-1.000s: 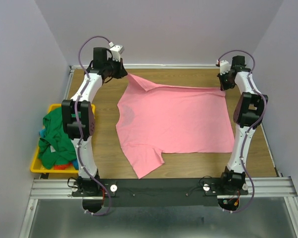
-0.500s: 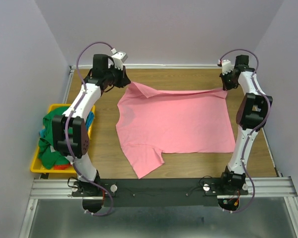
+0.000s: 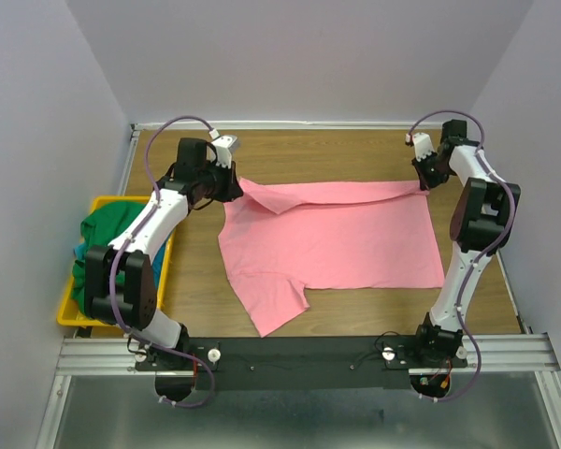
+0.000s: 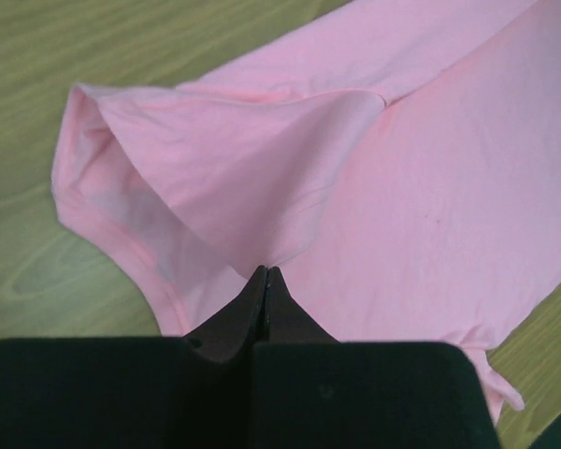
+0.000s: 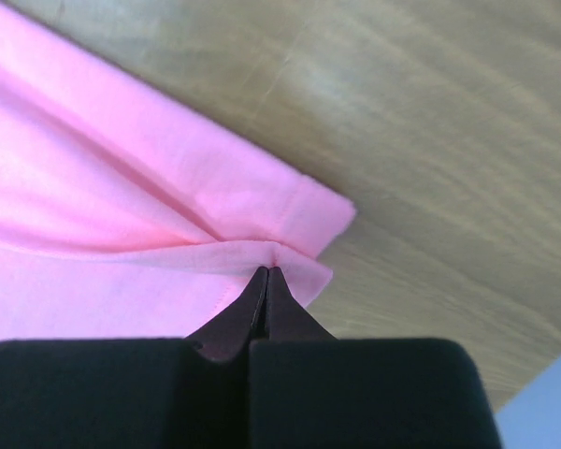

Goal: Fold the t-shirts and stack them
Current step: Fold the flattened tshirt in 1/3 of the way

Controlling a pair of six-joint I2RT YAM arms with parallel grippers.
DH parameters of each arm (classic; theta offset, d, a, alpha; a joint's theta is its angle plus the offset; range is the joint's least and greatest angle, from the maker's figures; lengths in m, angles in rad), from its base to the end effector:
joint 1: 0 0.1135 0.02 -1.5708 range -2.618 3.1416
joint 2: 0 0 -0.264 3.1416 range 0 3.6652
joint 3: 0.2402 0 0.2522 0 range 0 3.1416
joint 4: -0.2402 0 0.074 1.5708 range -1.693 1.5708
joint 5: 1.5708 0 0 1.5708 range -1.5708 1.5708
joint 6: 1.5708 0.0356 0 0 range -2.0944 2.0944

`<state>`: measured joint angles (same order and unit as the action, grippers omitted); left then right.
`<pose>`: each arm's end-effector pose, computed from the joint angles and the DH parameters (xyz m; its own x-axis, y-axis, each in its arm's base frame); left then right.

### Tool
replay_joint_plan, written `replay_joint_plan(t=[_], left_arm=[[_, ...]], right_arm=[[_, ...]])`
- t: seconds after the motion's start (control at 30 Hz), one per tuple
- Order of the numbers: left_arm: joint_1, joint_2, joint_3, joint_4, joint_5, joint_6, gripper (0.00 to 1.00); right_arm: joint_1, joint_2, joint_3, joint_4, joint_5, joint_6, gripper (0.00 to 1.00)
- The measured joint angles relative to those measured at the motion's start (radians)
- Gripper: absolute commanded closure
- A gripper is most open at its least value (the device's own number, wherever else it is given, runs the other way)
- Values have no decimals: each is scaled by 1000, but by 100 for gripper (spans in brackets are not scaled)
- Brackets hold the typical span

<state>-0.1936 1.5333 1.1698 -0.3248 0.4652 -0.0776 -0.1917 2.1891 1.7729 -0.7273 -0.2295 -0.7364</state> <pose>0.3326 -0.0815 0.2791 -0.6612 0.0590 -0.7479 0.4621 0.8174 -0.3440 0.4594 -0.0809 0.1856 -0.7244 -0.5256 -0.4461 -0.5311 0.8380 -0.1249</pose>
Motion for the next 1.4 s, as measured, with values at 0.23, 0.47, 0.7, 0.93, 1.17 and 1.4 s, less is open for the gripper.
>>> replay_joint_plan(t=[0.23, 0.47, 0.7, 0.93, 1.17, 1.4], left_arm=[[-21, -14, -101, -16, -35, -16, 100], [-26, -14, -143, -16, -51, -20, 100], [-26, 8, -101, -47, -43, -12, 100], [-26, 9, -29, -71, 32, -14, 100], [-27, 5, -47, -93, 57, -21, 100], [-40, -31, -116, -120, 56, -22, 100]], right_arm=[[0, -4, -60, 2, 3, -27, 99], [0, -10, -74, 8, 8, -45, 99], [0, -13, -76, 8, 17, -49, 99], [0, -14, -75, 7, 25, -46, 99], [0, -14, -75, 7, 30, -46, 99], [0, -14, -75, 6, 31, -48, 99]])
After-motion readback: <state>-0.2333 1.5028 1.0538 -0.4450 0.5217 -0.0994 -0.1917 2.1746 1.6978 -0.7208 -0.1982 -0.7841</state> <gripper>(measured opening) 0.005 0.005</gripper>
